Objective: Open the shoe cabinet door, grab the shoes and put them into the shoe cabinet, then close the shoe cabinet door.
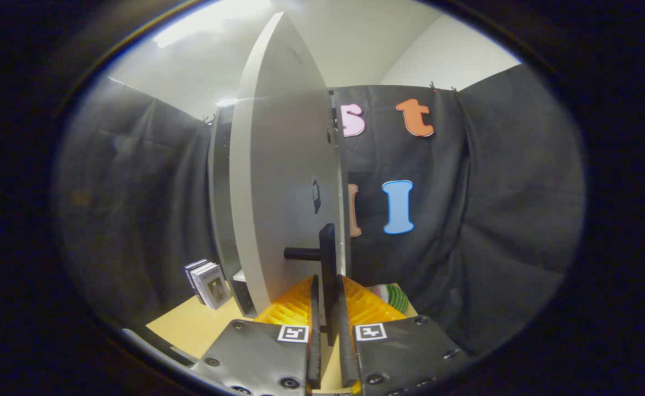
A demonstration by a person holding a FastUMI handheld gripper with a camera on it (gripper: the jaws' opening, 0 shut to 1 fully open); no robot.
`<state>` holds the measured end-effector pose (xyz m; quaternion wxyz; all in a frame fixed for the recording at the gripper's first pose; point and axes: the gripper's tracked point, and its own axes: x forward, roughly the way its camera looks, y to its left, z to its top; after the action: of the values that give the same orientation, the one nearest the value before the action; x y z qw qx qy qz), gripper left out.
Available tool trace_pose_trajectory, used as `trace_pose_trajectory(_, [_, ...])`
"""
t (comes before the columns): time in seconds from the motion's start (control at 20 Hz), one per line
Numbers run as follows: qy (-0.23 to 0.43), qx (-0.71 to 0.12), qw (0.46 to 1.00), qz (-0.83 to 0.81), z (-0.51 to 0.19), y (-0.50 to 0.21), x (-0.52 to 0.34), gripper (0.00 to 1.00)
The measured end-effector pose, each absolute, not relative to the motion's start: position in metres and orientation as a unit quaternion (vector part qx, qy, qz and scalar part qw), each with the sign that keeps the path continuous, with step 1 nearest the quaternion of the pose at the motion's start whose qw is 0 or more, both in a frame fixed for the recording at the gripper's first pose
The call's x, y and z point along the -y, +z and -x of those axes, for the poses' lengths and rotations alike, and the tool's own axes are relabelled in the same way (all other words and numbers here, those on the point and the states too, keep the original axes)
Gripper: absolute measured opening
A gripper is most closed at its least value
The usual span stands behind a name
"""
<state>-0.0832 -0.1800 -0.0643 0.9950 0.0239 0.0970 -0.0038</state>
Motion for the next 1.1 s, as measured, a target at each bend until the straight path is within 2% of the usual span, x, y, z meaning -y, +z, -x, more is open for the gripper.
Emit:
trace_pose_trajectory(0.1, [-0.024, -0.093, 0.995, -0.01, 0.084, -0.064, 0.197, 0.08])
trace_pose_trajectory(0.6, [-0.031, -0.084, 0.996, -0.002, 0.09, -0.059, 0.236, 0.06])
trace_pose_trajectory(0.9, [-0.024, -0.063, 0.998, -0.009, 0.123, -0.041, 0.233, 0.07])
trace_pose_trajectory(1.1, [-0.006, -0.051, 0.999, -0.006, 0.149, -0.036, 0.197, 0.07])
